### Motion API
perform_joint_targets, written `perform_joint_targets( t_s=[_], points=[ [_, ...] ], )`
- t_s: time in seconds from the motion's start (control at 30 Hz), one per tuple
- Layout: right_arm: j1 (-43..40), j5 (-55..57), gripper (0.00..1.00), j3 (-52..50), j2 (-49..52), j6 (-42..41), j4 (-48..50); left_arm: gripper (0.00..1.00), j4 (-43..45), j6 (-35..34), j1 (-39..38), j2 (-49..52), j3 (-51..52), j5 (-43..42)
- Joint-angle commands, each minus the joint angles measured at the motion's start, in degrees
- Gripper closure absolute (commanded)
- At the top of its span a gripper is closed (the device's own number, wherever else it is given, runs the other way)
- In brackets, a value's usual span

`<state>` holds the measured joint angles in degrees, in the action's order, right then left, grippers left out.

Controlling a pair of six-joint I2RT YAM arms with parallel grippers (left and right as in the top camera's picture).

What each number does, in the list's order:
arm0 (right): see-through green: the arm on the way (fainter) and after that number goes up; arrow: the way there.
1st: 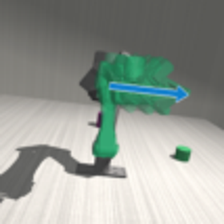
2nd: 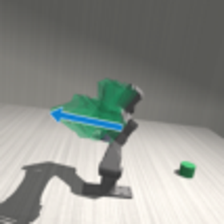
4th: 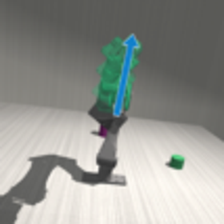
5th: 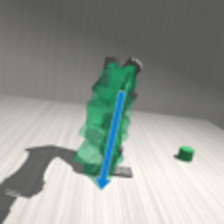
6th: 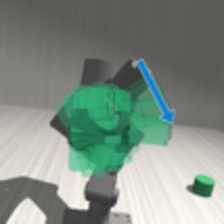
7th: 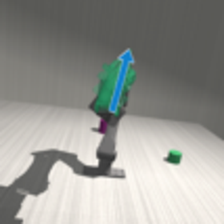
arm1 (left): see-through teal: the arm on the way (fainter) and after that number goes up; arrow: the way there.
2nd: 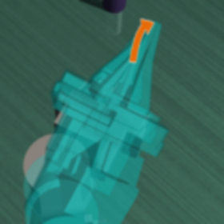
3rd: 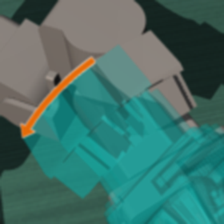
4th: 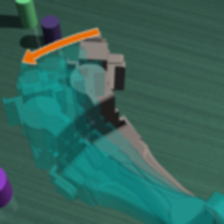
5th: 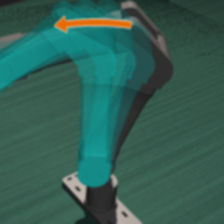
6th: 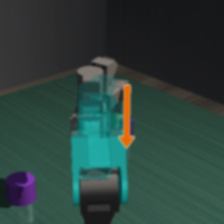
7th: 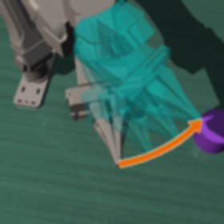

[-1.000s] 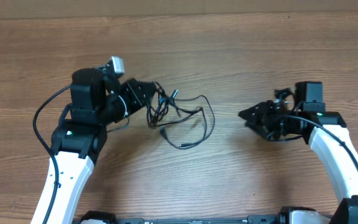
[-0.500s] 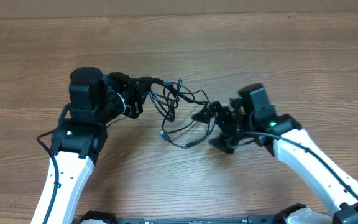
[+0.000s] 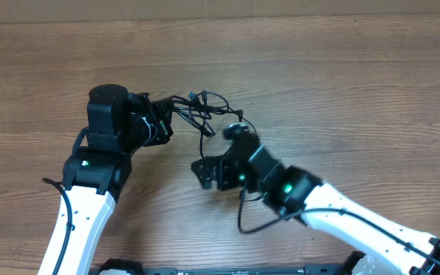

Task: Untangle cables

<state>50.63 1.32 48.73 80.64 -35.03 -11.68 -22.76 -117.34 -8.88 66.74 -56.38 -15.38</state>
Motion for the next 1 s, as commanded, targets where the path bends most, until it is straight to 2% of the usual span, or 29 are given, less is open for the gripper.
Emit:
perform_joint_targets(
  t_s=[0.0, 0.07, 0.1, 0.13, 0.17, 0.2, 0.23, 0.27, 0.3, 0.47, 0.63, 0.73, 0.77, 0.8, 0.83, 0.87, 0.97],
  points=[
    [1.6, 22.0, 0.00, 0.4, 2.2, 5.6, 3.5, 0.96, 0.0, -2.0, 0.2, -1.0, -1.2, -1.5],
    [1.3, 23.8, 0.00, 0.4, 3.9, 5.6, 6.7, 0.96, 0.0, -1.5, 0.2, -1.0, -1.2, -4.4],
    [0.8, 23.8, 0.04, 0.4, 4.8, 5.6, 8.5, 0.96, 0.0, -1.4, 0.2, -1.0, -1.2, -5.7],
    [0.5, 22.9, 0.16, 0.4, 5.6, 5.6, 9.9, 0.96, 0.0, -1.3, 0.2, -1.0, -1.2, -6.6],
    [0.4, 21.7, 0.38, 0.4, 6.1, 5.6, 10.8, 0.96, 0.0, -1.3, 0.2, -1.0, -1.2, -7.0],
    [0.4, 20.0, 0.68, 0.4, 6.2, 5.5, 11.2, 0.96, 0.0, -1.3, 0.2, -1.0, -1.2, -6.9],
    [0.4, 18.0, 0.85, 0.4, 6.2, 5.5, 11.2, 0.96, 0.0, -0.9, 0.2, -1.0, -1.2, -6.4],
    [0.5, 16.8, 0.95, 0.4, 5.9, 5.6, 11.0, 0.96, 0.0, -0.7, 0.3, -1.0, -1.2, -5.9],
    [0.7, 14.9, 0.96, 0.4, 5.0, 5.5, 9.2, 0.96, 0.2, 1.2, 0.4, -1.0, -1.2, -3.2],
    [0.5, 13.4, 0.96, 0.4, -2.9, 2.3, -5.9, 0.96, 0.4, 9.5, 0.5, -1.0, -1.2, 6.5],
    [0.5, 13.6, 0.96, 0.4, -11.8, 5.2, -20.9, 0.96, 0.4, 11.1, 1.6, -0.8, -1.2, 8.6],
    [0.5, 13.9, 0.96, 0.4, -14.3, 7.5, -24.2, 0.96, 0.6, 12.5, 1.8, -0.7, -1.2, 8.3],
    [0.5, 14.2, 0.89, 0.4, -14.6, 7.5, -24.2, 0.96, 0.7, 15.1, 1.8, -0.7, -1.2, 8.0],
    [0.5, 14.7, 0.65, 0.4, -14.8, 7.5, -23.8, 0.96, 0.8, 17.8, 1.8, -0.7, -1.2, 7.6],
    [0.5, 15.7, 0.47, 0.4, -14.9, 7.5, -23.2, 0.96, 0.9, 21.6, 1.8, -0.7, -1.2, 7.0],
    [0.5, 17.1, 0.34, 0.4, -14.9, 7.4, -22.5, 0.96, 1.2, 26.1, 1.8, -0.7, -1.2, 6.1],
    [-0.3, 18.3, 0.05, 0.5, -15.2, 5.9, -19.4, 0.96, 3.8, 47.3, 1.8, -0.7, -1.2, 1.5]
  ],
)
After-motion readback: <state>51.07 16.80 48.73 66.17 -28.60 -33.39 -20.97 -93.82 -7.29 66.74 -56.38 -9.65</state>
